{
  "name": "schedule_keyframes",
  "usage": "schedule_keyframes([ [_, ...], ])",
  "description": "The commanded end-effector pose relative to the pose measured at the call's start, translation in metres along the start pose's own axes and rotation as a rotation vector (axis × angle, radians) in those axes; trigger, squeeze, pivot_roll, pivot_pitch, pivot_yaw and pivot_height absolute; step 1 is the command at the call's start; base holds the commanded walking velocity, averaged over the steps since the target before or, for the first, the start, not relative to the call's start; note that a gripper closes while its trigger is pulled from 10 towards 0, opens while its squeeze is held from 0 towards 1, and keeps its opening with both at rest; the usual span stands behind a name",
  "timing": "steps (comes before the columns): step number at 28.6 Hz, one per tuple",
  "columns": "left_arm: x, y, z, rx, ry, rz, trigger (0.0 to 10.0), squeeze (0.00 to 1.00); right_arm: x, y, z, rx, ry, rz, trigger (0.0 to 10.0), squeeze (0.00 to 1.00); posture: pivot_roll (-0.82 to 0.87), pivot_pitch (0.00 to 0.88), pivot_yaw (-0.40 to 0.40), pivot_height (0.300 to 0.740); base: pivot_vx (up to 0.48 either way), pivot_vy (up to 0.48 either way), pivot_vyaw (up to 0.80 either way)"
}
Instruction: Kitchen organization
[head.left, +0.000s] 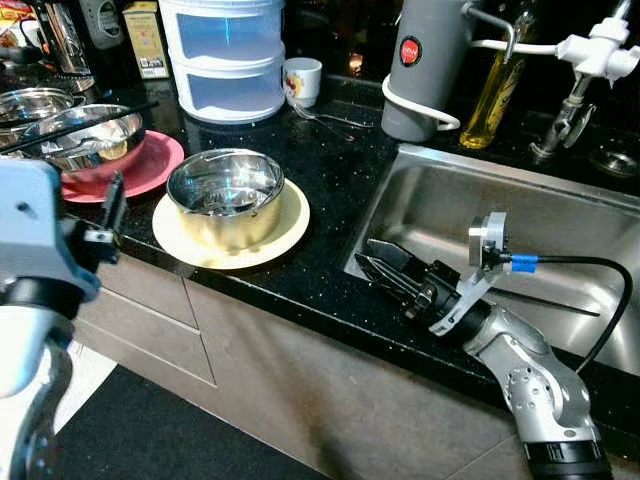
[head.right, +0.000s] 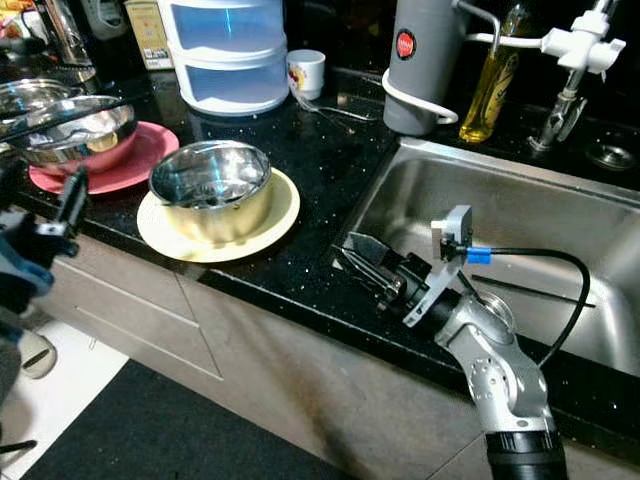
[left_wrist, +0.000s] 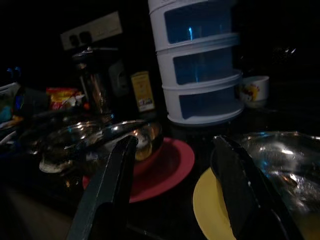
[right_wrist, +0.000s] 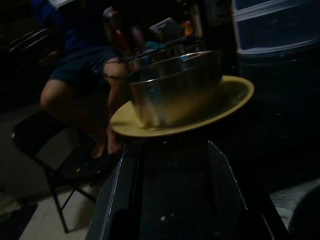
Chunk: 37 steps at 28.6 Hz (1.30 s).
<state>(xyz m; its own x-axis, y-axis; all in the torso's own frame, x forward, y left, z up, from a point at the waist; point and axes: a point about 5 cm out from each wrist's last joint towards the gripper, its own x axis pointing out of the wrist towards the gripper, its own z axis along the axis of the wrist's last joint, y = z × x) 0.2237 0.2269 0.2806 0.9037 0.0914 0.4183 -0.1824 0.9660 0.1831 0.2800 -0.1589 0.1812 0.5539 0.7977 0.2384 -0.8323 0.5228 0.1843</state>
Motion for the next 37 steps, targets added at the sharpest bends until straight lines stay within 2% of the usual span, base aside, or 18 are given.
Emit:
schedule_keyframes([
  [1,0.003,0.001,-0.001,-0.010,-0.019,-0.024,10.0,0.00,-0.004,0.002,-0.007,0.038,0.021,0.008,10.0,0.00,0.09,0.097,-0.055,0.740,0.000,0.000,0.00],
  [6,0.012,0.005,-0.013,0.002,-0.030,-0.040,10.0,0.00,-0.003,0.001,-0.007,0.032,0.017,0.000,10.0,0.00,0.09,0.097,-0.057,0.740,0.000,0.000,0.00],
  [9,0.024,0.004,-0.032,-0.083,-0.015,-0.072,10.0,0.00,-0.005,0.006,-0.006,0.022,0.022,0.037,10.0,0.00,0.08,0.097,-0.056,0.740,0.000,0.000,0.00],
  [10,0.024,0.004,-0.032,-0.083,-0.015,-0.072,10.0,0.00,-0.005,0.006,-0.006,0.022,0.022,0.037,10.0,0.00,0.08,0.097,-0.056,0.740,0.000,0.000,0.00],
  [15,0.041,-0.014,-0.042,-0.140,-0.035,-0.179,10.0,0.00,-0.010,0.011,0.001,0.021,0.010,0.091,10.0,0.00,0.06,0.097,-0.054,0.740,0.000,0.000,0.00],
  [21,0.049,-0.024,-0.049,-0.190,-0.040,-0.230,10.0,0.00,-0.013,0.019,0.002,0.019,0.012,0.136,10.0,0.00,0.04,0.097,-0.046,0.740,0.000,0.000,0.00],
  [25,0.053,-0.035,-0.055,-0.250,-0.052,-0.309,10.0,0.00,-0.014,0.022,0.005,0.025,0.003,0.152,10.0,0.00,0.04,0.097,-0.043,0.740,0.000,0.000,0.00],
  [27,0.052,-0.050,-0.051,-0.298,-0.067,-0.380,10.0,0.00,-0.014,0.023,0.007,0.026,0.002,0.161,10.0,0.00,0.03,0.091,-0.039,0.740,0.000,0.000,0.00],
  [28,0.052,-0.050,-0.051,-0.298,-0.067,-0.380,10.0,0.00,-0.014,0.023,0.007,0.026,0.002,0.161,10.0,0.00,0.03,0.091,-0.039,0.740,0.000,0.000,0.00],
  [30,0.050,-0.062,-0.045,-0.336,-0.090,-0.440,10.0,0.00,-0.016,0.023,0.009,0.026,0.001,0.167,10.0,0.00,0.03,0.089,-0.037,0.740,0.000,0.000,0.00],
  [31,0.046,-0.074,-0.036,-0.370,-0.114,-0.493,10.0,0.00,-0.017,0.023,0.011,0.028,-0.003,0.172,10.0,0.00,0.03,0.086,-0.034,0.740,0.000,0.000,0.00],
  [35,0.042,-0.081,-0.028,-0.397,-0.137,-0.520,10.0,0.00,-0.017,0.024,0.012,0.032,-0.006,0.178,10.0,0.00,0.03,0.083,-0.033,0.740,0.000,0.000,0.00],
  [37,0.035,-0.093,-0.012,-0.439,-0.175,-0.567,10.0,0.00,-0.018,0.026,0.011,0.044,-0.005,0.191,10.0,0.00,0.03,0.082,-0.032,0.740,0.000,0.000,0.00],
])
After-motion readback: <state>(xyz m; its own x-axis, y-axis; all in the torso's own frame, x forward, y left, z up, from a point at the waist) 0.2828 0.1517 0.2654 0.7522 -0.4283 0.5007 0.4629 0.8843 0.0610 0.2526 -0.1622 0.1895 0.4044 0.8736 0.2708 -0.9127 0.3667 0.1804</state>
